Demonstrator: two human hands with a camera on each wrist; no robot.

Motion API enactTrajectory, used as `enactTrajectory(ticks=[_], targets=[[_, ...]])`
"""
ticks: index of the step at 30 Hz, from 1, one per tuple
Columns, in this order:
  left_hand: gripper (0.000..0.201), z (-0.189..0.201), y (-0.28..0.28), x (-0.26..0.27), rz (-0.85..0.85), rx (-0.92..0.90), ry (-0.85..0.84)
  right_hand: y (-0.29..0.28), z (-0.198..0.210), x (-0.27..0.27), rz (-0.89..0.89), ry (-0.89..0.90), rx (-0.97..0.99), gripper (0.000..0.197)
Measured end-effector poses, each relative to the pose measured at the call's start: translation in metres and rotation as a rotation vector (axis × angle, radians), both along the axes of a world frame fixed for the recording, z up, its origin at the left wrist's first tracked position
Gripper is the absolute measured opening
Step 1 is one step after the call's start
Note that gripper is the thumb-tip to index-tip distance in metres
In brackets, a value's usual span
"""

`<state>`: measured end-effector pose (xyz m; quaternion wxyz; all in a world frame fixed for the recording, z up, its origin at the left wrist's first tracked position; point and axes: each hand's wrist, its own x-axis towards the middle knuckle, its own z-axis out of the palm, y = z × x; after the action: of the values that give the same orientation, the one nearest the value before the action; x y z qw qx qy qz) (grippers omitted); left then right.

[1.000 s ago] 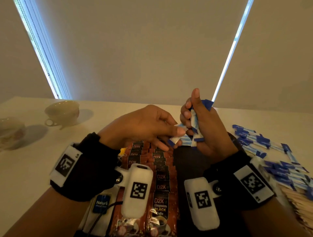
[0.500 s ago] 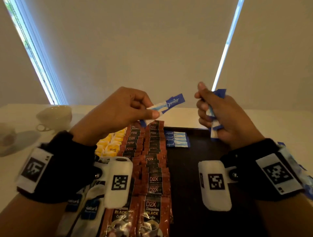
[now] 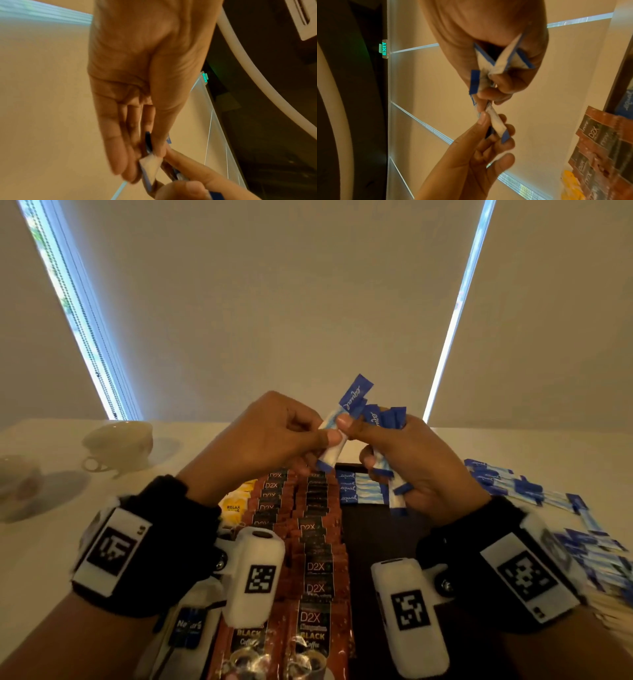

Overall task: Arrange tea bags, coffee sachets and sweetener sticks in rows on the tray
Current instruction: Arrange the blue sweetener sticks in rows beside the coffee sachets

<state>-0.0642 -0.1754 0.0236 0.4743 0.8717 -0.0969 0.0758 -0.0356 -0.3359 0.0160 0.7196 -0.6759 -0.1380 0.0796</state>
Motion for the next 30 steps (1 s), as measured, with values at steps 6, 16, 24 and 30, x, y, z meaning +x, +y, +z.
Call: enactTrajectory(ticks=[6,16,24,30], targets=[[0.034,0.004,-0.004,-0.001,0.093,-0.073,-0.086,-0.006,0.001,0.003,0.119,-0.117,-0.321,0.031],[0.014,0.006,-0.001,-0.004,0.113,-0.168,-0.013,-0.007,0.0,0.005,-0.036,-0.27,-0.323,0.02],[0.023,0.0,-0.015,-0.004,0.154,-0.219,-0.099,0.013,-0.01,-0.008,-0.281,-0.751,-0.606,0.041],[0.007,-0.002,-0.013,-0.003,0.172,-0.116,-0.122,0.009,-0.007,-0.004,-0.222,-0.755,-0.673,0.018]])
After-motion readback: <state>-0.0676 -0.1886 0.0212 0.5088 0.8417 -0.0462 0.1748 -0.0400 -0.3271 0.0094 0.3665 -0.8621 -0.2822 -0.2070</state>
